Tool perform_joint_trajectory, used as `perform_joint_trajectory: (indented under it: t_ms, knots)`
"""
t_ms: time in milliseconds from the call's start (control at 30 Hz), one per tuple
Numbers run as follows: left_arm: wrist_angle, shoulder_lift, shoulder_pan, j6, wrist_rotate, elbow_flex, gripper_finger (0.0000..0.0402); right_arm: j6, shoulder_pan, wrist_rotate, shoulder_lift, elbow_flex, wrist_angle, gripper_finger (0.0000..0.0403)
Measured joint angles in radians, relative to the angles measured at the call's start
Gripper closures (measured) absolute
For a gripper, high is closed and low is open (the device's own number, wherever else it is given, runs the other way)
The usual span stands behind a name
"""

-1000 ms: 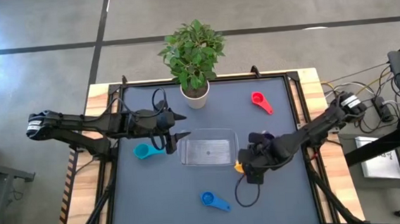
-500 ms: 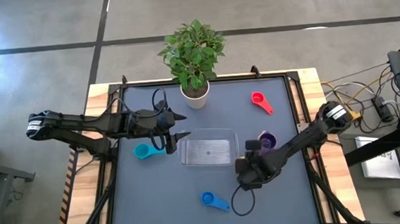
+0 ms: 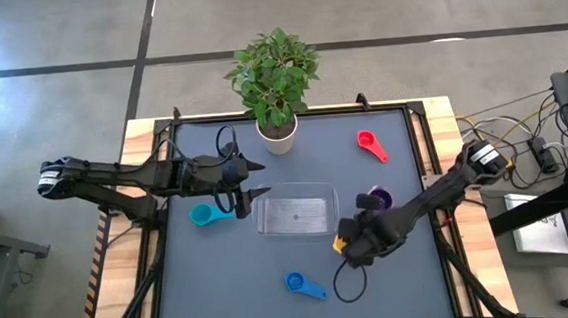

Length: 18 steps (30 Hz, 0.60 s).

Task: Nest measuring cups in basket
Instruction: Stack the yellow measuring cup on top of the violet measuring cup

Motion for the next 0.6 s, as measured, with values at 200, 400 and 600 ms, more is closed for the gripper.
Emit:
perform_joint_trajectory:
  t_ms: [200, 400, 600]
  knots:
    - [0.000, 0.000, 0.000, 0.000, 0.000, 0.000, 0.0139, -0.067, -0.041, -0.137, -0.052, -0.014, 0.086, 0.0381]
    - [0.000, 0.000, -0.002, 0.000, 0.008, 0.000, 0.0139, -0.085, -0.098, -0.244, -0.032, -0.060, 0.139, 0.0333]
    - [-0.002, 0.000, -0.002, 0.000, 0.010, 0.000, 0.0139, -0.133, -0.134, -0.264, -0.016, -0.099, 0.197, 0.0272]
